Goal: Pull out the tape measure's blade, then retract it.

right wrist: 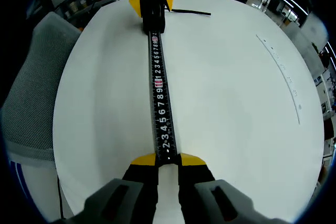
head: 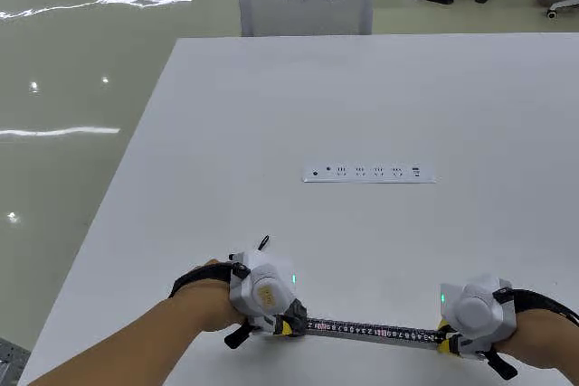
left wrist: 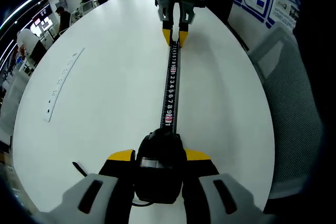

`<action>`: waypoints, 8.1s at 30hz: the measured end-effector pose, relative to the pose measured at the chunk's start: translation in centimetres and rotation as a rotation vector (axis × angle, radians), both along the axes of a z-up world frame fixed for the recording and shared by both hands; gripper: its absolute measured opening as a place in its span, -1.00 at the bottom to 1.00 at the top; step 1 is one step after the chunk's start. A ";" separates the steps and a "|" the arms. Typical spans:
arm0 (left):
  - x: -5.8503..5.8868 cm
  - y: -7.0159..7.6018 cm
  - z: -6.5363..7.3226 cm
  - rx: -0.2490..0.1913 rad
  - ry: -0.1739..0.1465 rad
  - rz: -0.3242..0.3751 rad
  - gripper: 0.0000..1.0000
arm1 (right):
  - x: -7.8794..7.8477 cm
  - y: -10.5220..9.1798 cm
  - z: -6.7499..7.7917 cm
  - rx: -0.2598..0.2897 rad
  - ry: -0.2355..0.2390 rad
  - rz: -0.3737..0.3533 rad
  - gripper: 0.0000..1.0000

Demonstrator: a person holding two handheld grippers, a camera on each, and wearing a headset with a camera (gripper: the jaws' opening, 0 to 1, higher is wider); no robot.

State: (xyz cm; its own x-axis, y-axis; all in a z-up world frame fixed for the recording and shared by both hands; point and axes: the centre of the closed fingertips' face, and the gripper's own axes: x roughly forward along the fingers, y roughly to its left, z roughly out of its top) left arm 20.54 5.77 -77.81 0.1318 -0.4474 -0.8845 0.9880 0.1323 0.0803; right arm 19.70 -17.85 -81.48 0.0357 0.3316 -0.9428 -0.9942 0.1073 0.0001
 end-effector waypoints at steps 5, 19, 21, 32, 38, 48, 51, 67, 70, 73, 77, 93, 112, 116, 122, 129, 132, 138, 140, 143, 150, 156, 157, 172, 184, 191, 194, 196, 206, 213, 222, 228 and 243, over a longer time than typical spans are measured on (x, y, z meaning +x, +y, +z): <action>-0.1 -0.1 0.2 -0.002 0.000 0.004 -0.41 | -0.1 0.1 0.1 0.004 -0.001 -0.004 -0.74; -0.1 0.3 0.8 -0.178 -0.028 0.342 0.10 | -0.2 0.2 0.3 -0.003 0.006 -0.013 -0.74; 0.1 0.4 1.0 -0.231 -0.030 0.457 0.25 | -0.2 0.1 0.1 -0.004 0.006 -0.014 -0.74; 2.2 2.1 2.2 -0.452 -0.138 1.072 0.78 | -0.2 0.1 0.2 -0.007 0.008 -0.028 -0.74; 2.2 2.8 1.3 -0.539 -0.124 1.290 0.86 | -0.3 0.2 0.3 -0.005 0.008 -0.040 -0.74; 1.0 2.2 1.3 -0.435 -0.267 1.198 0.28 | -0.1 0.2 0.2 -0.010 0.009 -0.058 -0.74; 1.3 2.4 1.0 -0.437 -0.265 1.173 0.24 | 0.0 0.2 0.2 -0.014 0.012 -0.057 -0.74; 1.8 2.6 0.1 -0.360 -0.268 1.151 0.17 | -0.2 0.2 0.4 -0.021 0.007 -0.065 -0.74; 1.7 2.6 0.3 -0.366 -0.265 1.156 0.17 | -0.3 0.2 0.4 -0.021 0.006 -0.064 -0.74; 1.6 2.5 0.4 -0.366 -0.258 1.153 0.16 | -0.3 0.3 0.5 -0.021 0.004 -0.063 -0.74; 1.5 2.5 0.5 -0.369 -0.260 1.149 0.16 | -0.3 0.3 0.5 -0.006 0.004 -0.075 -0.74; 1.6 2.6 0.7 -0.364 -0.246 1.151 0.16 | -0.2 0.7 0.3 -0.010 0.009 -0.056 -0.74; 1.7 2.7 0.0 -0.360 -0.237 1.144 0.17 | -0.2 1.6 0.4 -0.027 0.009 -0.042 -0.74; 1.7 2.7 0.2 -0.359 -0.236 1.144 0.17 | -0.2 1.7 0.4 -0.026 0.008 -0.041 -0.74; 1.7 2.6 0.4 -0.358 -0.236 1.140 0.17 | 0.0 1.7 0.0 -0.025 0.009 -0.041 -0.74; 2.1 2.7 -0.3 -0.358 -0.235 1.135 0.17 | 0.0 1.9 0.0 -0.025 0.010 -0.040 -0.74; 2.1 2.8 -0.5 -0.359 -0.234 1.133 0.17 | -0.1 2.1 0.1 -0.026 0.011 -0.039 -0.74; 2.0 2.8 -0.5 -0.359 -0.236 1.134 0.17 | 0.0 2.2 0.1 -0.025 0.012 -0.039 -0.74; 1.9 2.7 -0.4 -0.359 -0.235 1.133 0.17 | 0.0 2.3 0.0 -0.027 0.013 -0.037 -0.74; 1.9 2.7 -0.4 -0.358 -0.234 1.133 0.17 | 0.0 2.5 -0.1 -0.028 0.013 -0.036 -0.74; 1.9 2.6 -0.3 -0.358 -0.233 1.131 0.17 | -0.2 3.0 0.1 -0.026 0.009 -0.036 -0.74; 1.8 2.7 -0.3 -0.361 -0.228 1.133 0.17 | -0.3 3.3 0.4 -0.023 0.008 -0.035 -0.74; 1.8 2.7 -0.3 -0.361 -0.228 1.135 0.17 | -0.3 3.4 0.4 -0.023 0.008 -0.036 -0.74; 1.7 2.5 -0.1 -0.361 -0.228 1.133 0.17 | -0.2 4.1 0.2 -0.022 0.008 -0.035 -0.74; 1.5 2.4 0.5 -0.361 -0.228 1.133 0.17 | -0.1 4.5 0.3 -0.022 0.013 -0.029 -0.74; 1.3 2.2 0.8 -0.361 -0.229 1.134 0.17 | -0.2 4.9 0.4 -0.021 0.013 -0.027 -0.74; 1.3 2.2 1.0 -0.361 -0.230 1.136 0.17 | -0.3 5.0 0.6 -0.022 0.013 -0.023 -0.74; 1.3 2.2 0.9 -0.360 -0.229 1.136 0.17 | -0.3 5.0 0.6 -0.022 0.014 -0.022 -0.74; 1.3 2.3 1.3 -0.359 -0.228 1.140 0.17 | -0.1 5.3 0.0 -0.020 0.015 -0.015 -0.74; 1.5 2.4 0.6 -0.359 -0.226 1.139 0.17 | -0.2 5.6 0.0 -0.018 0.012 -0.012 -0.74; 1.7 2.6 -0.1 -0.359 -0.223 1.139 0.17 | -0.2 6.0 0.3 -0.019 0.011 -0.009 -0.74; 1.9 2.8 -0.3 -0.359 -0.223 1.139 0.18 | -0.2 6.3 0.2 -0.017 0.012 -0.006 -0.74; 1.7 2.7 -0.2 -0.360 -0.224 1.141 0.18 | -0.2 6.8 0.4 -0.014 0.012 -0.003 -0.74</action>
